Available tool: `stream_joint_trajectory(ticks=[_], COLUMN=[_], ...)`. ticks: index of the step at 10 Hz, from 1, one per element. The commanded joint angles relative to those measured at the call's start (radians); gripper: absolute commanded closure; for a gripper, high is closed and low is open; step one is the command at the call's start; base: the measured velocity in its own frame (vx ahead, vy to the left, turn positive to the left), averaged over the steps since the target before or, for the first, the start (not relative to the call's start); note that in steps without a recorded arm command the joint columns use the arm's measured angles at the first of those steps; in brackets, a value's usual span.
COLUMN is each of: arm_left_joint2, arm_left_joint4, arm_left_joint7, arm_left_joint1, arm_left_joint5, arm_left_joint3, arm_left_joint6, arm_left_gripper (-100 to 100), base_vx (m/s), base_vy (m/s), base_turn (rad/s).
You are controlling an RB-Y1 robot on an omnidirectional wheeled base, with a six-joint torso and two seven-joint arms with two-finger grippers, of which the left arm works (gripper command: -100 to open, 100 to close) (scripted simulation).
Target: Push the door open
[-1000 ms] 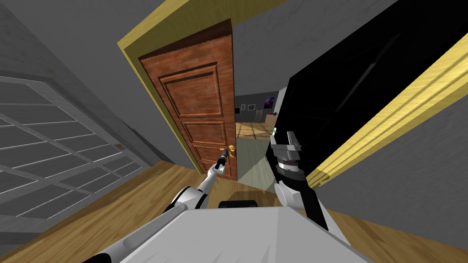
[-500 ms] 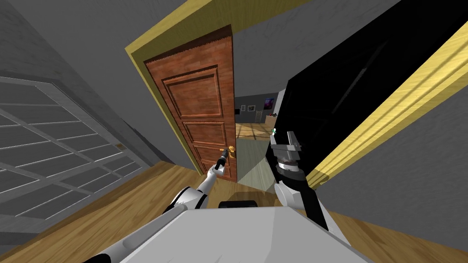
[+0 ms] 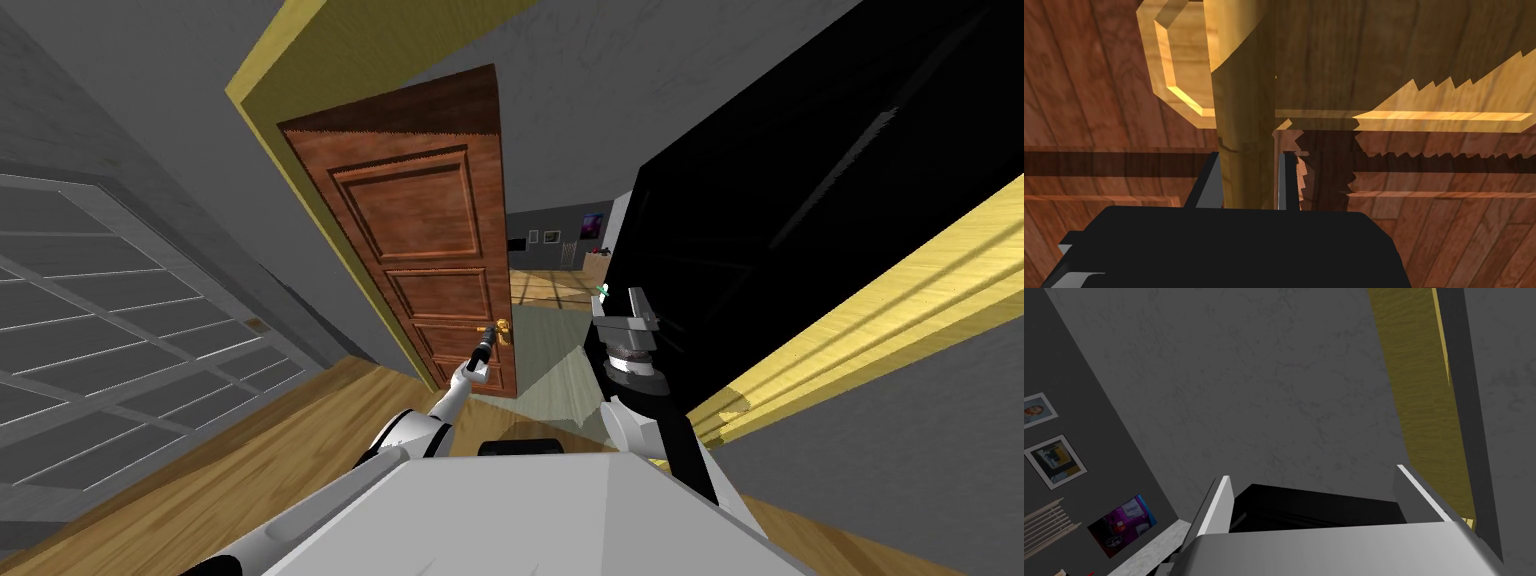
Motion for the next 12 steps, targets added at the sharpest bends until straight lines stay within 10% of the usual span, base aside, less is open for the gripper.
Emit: stream_joint_trajectory(ticks=[1,12], arm_left_joint2=[0.018,0.066], arm_left_joint4=[-0.011,0.0], arm_left_joint7=[-0.008,-0.05], arm_left_joint1=[0.003,0.012], arm_left_joint5=[0.006,0.042], arm_left_joint3=[0.024,0.144], arm_left_joint6=[-0.004,-0.008], arm_left_gripper=[100,100], base_vx=[0.198,0.14], base_vy=[-0.136,-0.121], base_turn=[0.069,0.066])
